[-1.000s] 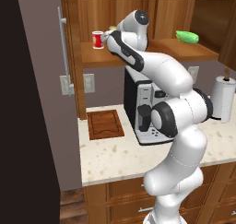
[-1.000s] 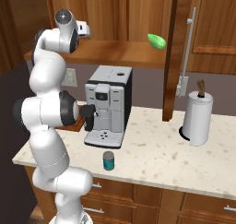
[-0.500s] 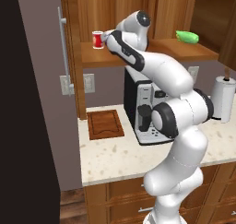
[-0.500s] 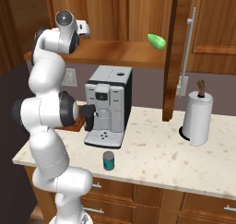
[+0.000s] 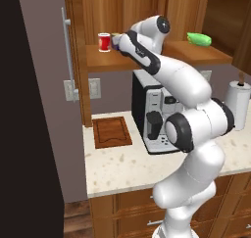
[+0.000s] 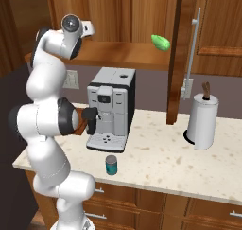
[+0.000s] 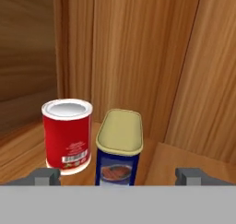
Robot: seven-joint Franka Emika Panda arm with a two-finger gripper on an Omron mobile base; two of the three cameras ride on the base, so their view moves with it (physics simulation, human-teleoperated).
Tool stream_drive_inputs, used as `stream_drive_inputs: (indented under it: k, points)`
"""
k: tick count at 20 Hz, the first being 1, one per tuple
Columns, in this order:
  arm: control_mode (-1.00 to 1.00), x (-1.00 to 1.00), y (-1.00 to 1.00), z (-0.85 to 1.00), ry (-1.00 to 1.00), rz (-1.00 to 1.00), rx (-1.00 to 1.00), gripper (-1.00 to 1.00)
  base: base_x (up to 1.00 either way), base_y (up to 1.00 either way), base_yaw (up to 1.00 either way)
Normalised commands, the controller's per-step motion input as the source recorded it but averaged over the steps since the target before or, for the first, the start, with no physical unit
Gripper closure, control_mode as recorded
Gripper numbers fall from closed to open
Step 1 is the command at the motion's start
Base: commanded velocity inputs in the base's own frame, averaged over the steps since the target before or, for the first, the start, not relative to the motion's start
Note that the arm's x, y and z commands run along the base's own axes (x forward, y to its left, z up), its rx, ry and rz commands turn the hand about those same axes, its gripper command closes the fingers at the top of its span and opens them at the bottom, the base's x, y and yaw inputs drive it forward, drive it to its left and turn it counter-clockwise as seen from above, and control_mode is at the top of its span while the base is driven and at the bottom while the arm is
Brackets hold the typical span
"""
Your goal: Pick the cans from the counter and place them in their designated side in the cabinet.
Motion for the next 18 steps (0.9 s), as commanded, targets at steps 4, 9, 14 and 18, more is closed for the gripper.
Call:
stream_drive_inputs:
  k: [4,9,14,18]
  points:
    - [-1.00,-0.37,-0.19,0.15,-0.04,0.07,0.00,-1.00,0.00,0.00,0.00]
    - [-1.00,-0.55,-0.13,0.20,-0.01,0.07,0.00,-1.00,0.00,0.00,0.00]
    - [-1.00,-0.54,-0.05,0.15,0.00,0.06,0.00,-1.00,0.00,0.00,0.00]
    - [-1.00,-0.60,-0.02,0.16,0.00,0.04,-0.01,-1.00,0.00,0.00,0.00]
